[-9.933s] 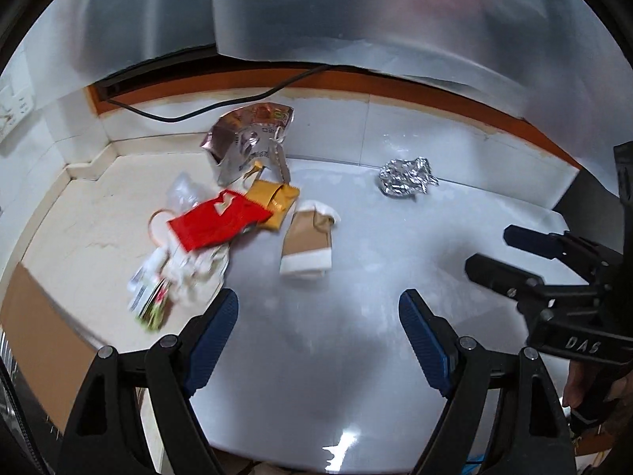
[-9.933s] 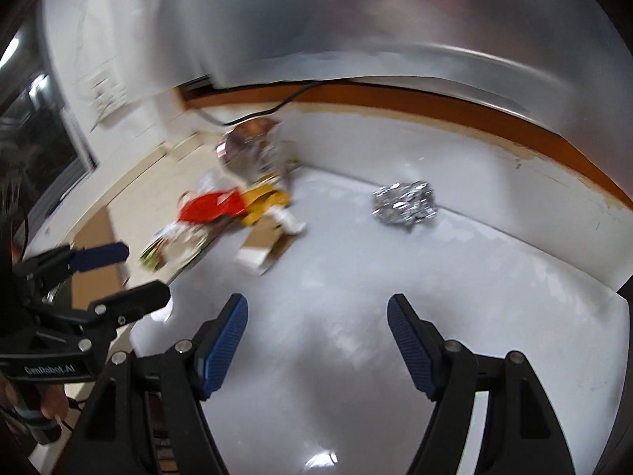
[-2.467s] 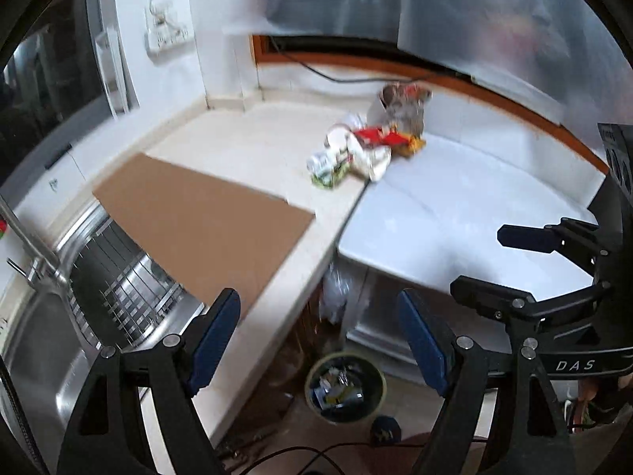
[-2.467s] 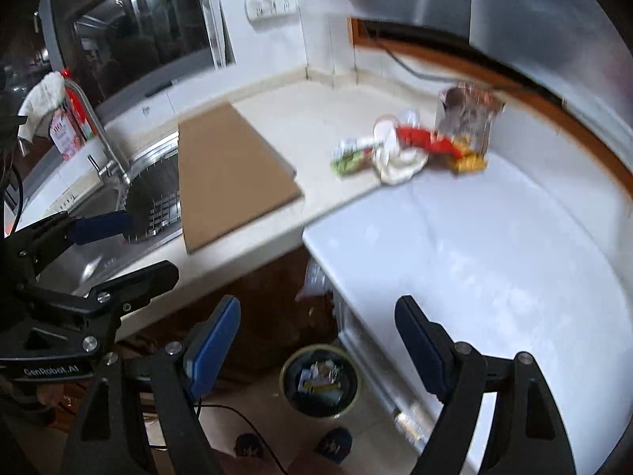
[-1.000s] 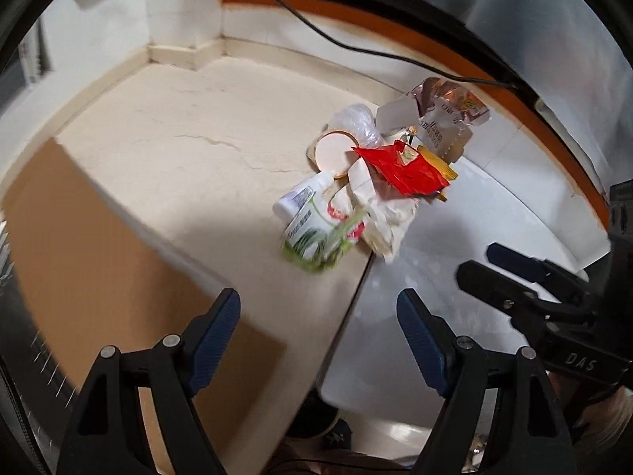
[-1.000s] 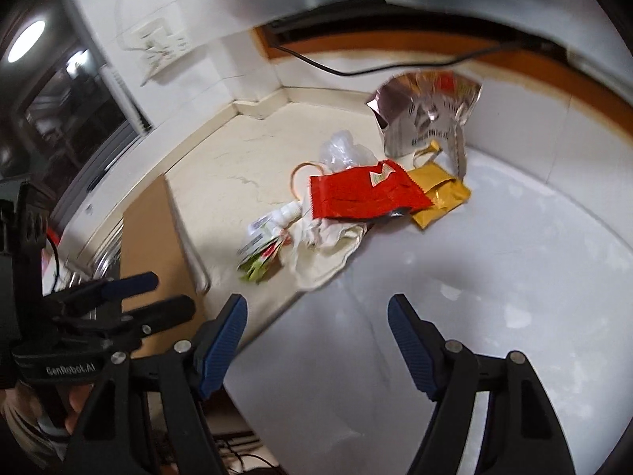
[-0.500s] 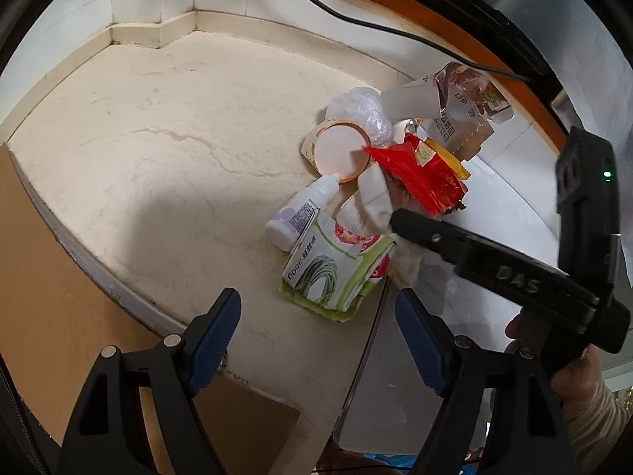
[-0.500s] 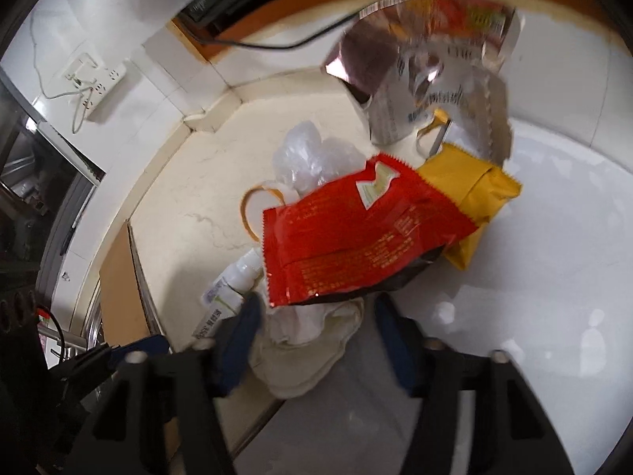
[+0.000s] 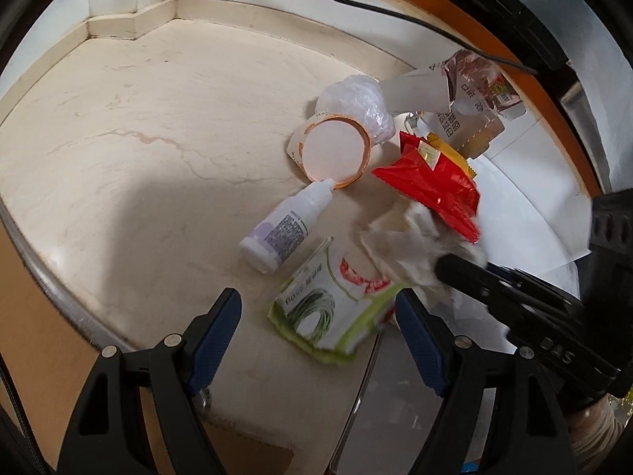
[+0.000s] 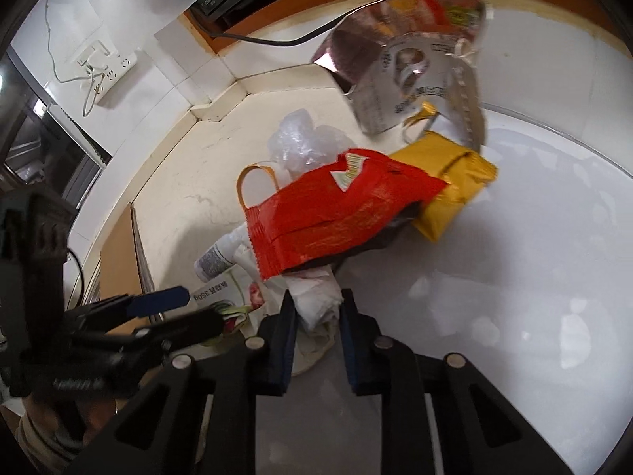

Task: Collect trash
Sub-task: 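Grasp the white tissue with the right tool while the left tool grasps the green-white packet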

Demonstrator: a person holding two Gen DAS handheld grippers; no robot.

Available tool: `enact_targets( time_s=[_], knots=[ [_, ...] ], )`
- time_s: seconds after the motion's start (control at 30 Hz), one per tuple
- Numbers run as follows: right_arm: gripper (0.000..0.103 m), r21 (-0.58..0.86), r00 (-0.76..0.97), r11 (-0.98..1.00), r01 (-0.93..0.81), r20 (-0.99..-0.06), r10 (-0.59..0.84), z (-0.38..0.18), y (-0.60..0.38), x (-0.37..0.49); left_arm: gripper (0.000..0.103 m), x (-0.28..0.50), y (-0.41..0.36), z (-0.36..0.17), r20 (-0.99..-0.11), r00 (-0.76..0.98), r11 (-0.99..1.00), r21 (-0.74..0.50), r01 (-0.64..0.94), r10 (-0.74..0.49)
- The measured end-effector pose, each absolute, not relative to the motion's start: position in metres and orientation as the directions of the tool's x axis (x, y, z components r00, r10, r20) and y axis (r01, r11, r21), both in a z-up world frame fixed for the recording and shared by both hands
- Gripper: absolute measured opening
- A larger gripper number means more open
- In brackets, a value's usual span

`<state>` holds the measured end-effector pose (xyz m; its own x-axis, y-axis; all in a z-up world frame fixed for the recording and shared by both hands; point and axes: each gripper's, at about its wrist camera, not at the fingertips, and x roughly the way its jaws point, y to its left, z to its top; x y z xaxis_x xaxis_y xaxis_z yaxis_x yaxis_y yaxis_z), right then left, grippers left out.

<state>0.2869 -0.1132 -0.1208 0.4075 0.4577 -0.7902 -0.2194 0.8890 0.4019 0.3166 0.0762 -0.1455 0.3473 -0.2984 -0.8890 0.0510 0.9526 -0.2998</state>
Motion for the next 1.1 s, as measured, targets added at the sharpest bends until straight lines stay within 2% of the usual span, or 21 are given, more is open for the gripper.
enact_targets(
  time_s=[0.27,0.47,0.63,0.7,0.77,0.83,0.87,0.9,1.0,1.1],
  knots=[
    [0.019,0.409,0.410,0.892,-0.192,-0.792,0.452,-0.118,-0.129,0.274,0.078,0.326,0.051,-0.154,-0.909,0.318,0.962,-0.237,0.135,-0.269],
    [0.019,0.413,0.416,0.891,-0.186,-0.789,0.452,-0.115,-0.133,0.268,0.078,0.325,0.035,-0.153,-0.911,0.279,0.945,-0.249,0.212,-0.302],
    [0.019,0.407,0.414,0.895,-0.182,-0.794,0.445,-0.117,-0.136,0.264,0.078,0.327,0.022,-0.157,-0.924,0.273,0.950,-0.205,0.236,-0.267],
    [0.019,0.409,0.416,0.895,-0.178,-0.793,0.445,-0.117,-0.139,0.261,0.072,0.327,0.014,-0.158,-0.932,0.281,0.954,-0.160,0.256,-0.231],
    [0.019,0.406,0.418,0.896,-0.179,-0.794,0.443,-0.116,-0.139,0.261,0.059,0.327,0.007,-0.158,-0.935,0.296,0.955,-0.114,0.275,-0.197],
    [0.019,0.406,0.417,0.896,-0.179,-0.793,0.443,-0.116,-0.139,0.259,0.056,0.328,0.000,-0.158,-0.935,0.304,0.956,-0.099,0.275,-0.184],
    [0.019,0.407,0.418,0.896,-0.180,-0.793,0.444,-0.116,-0.139,0.258,0.045,0.327,-0.001,-0.156,-0.932,0.310,0.956,-0.102,0.275,-0.188],
    [0.018,0.411,0.417,0.894,-0.180,-0.791,0.448,-0.115,-0.139,0.257,0.041,0.326,-0.001,-0.154,-0.928,0.313,0.955,-0.112,0.276,-0.200],
    [0.018,0.413,0.415,0.890,-0.191,-0.788,0.455,-0.113,-0.139,0.253,0.018,0.320,-0.006,-0.148,-0.920,0.346,0.959,-0.092,0.268,-0.185],
    [0.018,0.421,0.410,0.886,-0.197,-0.785,0.464,-0.111,-0.139,0.247,0.013,0.312,-0.008,-0.144,-0.916,0.356,0.965,-0.099,0.244,-0.184]
  ],
)
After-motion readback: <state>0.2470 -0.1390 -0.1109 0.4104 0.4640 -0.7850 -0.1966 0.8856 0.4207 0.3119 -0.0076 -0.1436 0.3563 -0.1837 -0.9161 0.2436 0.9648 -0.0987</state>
